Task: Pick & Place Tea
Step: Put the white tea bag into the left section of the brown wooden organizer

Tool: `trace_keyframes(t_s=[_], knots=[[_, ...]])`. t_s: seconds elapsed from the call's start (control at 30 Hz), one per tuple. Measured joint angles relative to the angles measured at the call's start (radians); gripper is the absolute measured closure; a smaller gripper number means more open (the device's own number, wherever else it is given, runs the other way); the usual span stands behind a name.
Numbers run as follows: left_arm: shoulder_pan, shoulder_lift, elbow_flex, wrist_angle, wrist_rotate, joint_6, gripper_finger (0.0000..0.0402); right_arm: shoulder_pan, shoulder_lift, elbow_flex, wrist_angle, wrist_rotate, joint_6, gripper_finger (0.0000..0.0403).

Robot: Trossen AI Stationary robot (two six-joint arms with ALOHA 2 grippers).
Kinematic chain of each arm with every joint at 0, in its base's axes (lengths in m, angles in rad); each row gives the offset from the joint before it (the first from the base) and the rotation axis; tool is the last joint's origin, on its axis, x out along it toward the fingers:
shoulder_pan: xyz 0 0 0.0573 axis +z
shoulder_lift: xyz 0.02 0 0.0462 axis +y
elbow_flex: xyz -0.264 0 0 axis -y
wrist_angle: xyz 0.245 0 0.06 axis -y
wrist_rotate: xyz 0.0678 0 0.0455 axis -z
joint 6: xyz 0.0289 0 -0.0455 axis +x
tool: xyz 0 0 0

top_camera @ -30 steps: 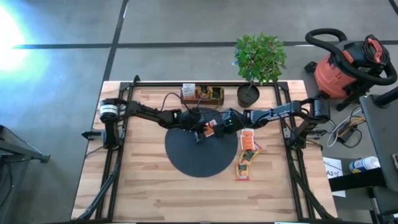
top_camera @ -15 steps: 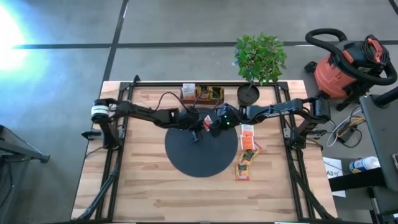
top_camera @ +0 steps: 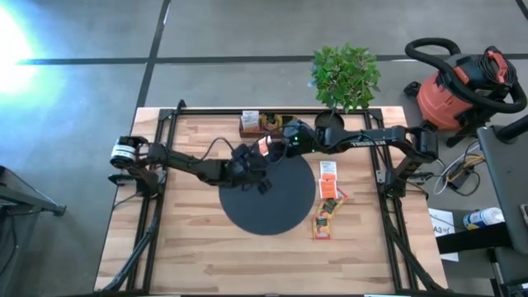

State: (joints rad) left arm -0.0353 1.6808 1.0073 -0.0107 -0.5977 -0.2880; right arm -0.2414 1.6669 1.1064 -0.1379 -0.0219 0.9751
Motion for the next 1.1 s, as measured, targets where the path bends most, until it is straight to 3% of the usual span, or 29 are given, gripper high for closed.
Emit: trace_keyframes(t_s=[0.17,0.27,0.5,0.77,1.1], knots=[[-0.027,0.004,0.0,0.025,-0.242,0.002,0.0316,-0.006,0.0,0.068,0.001,-0.044,0.02,0.0394],[-0.025,-0.001,0.0,0.062,-0.308,0.005,0.0316,-0.006,0.0,0.091,-0.003,-0.062,0.03,0.0394],[-0.025,-0.03,0.004,0.076,-0.321,0.004,0.0309,-0.011,0.0,0.111,-0.006,-0.066,0.016,0.0394],[-0.035,-0.116,0.004,0.044,-0.381,-0.002,0.0245,-0.028,0.0,0.108,-0.002,-0.082,-0.011,0.0394],[-0.044,-0.048,0.002,0.002,-0.364,-0.085,0.0227,-0.047,0.0,0.121,0.021,-0.098,-0.041,0.0394]])
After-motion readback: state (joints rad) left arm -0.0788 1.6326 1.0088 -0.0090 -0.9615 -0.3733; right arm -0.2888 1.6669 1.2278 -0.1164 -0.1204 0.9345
